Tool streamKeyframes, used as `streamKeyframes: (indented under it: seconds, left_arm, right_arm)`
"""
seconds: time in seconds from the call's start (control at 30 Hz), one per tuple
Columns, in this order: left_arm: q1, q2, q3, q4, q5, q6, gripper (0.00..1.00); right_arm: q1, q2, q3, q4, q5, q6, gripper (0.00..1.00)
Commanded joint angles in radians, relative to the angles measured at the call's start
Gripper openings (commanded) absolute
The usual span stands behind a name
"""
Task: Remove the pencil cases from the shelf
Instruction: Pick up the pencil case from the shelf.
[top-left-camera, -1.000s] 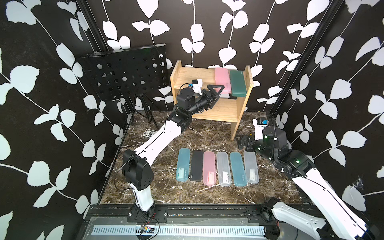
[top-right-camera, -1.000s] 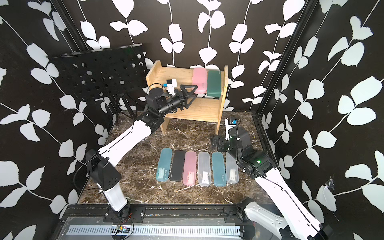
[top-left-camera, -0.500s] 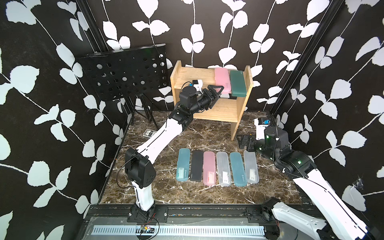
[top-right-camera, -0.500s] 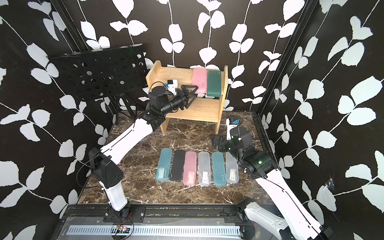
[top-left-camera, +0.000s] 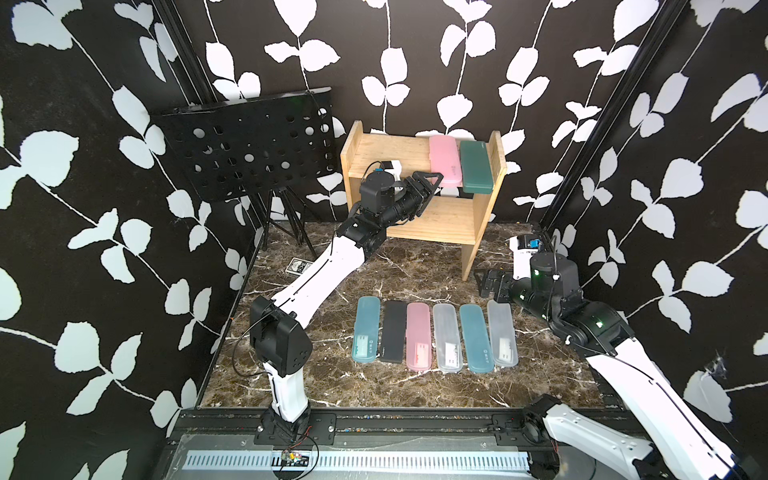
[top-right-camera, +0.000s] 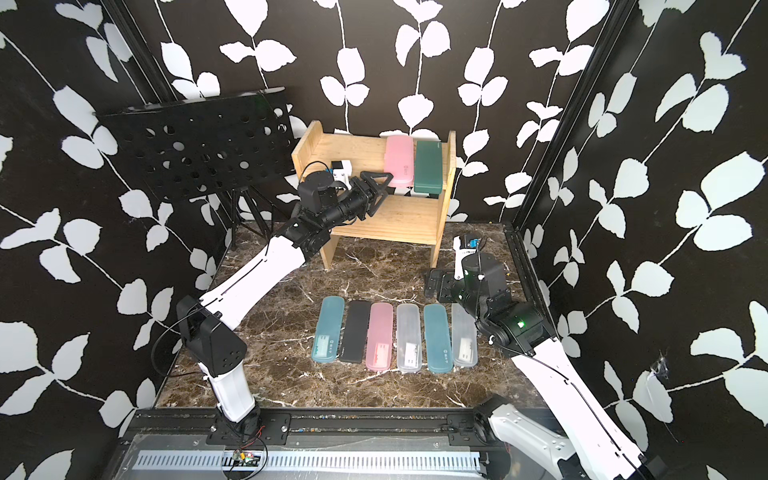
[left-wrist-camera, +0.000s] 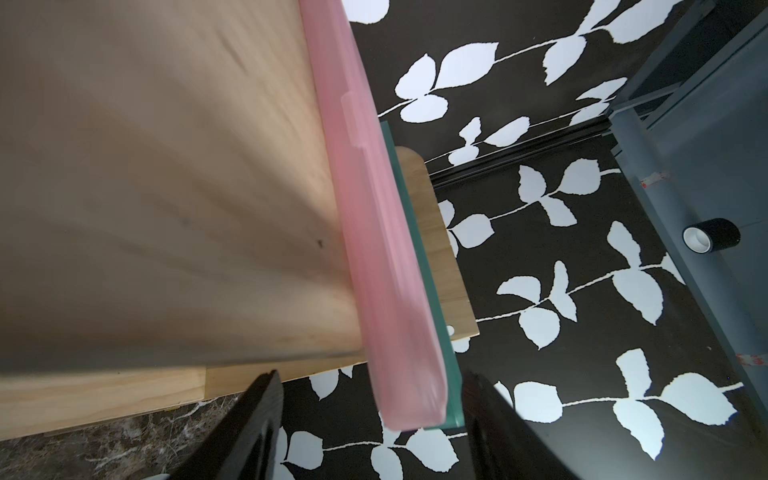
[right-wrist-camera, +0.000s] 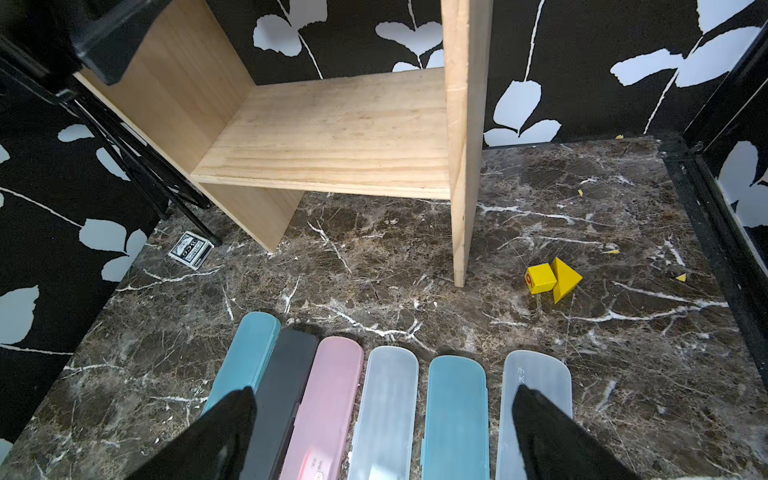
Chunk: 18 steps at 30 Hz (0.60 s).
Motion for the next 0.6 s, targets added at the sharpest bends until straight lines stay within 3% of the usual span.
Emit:
streamKeyframes:
  seconds: [0.0,0.43,0.57]
  left_arm:
    - [0.004,-0.008,0.046,0.004,-0.016,0.014,0.66]
    - [0.001,0.030,0.104,-0.018,0.010,0.007,0.47]
    - [0.001,0.027,0.103,-0.028,0.010,0.018,0.32]
  right_arm:
    - [-0.007,-0.009,0.025,0.021,-0.008,-0.004,0.99]
    - [-0.014,-0.011,0.011,0.033,-0.021,0.004,0.99]
    - [-0.016,-0.016,0.008,0.030,-0.019,0.004,0.99]
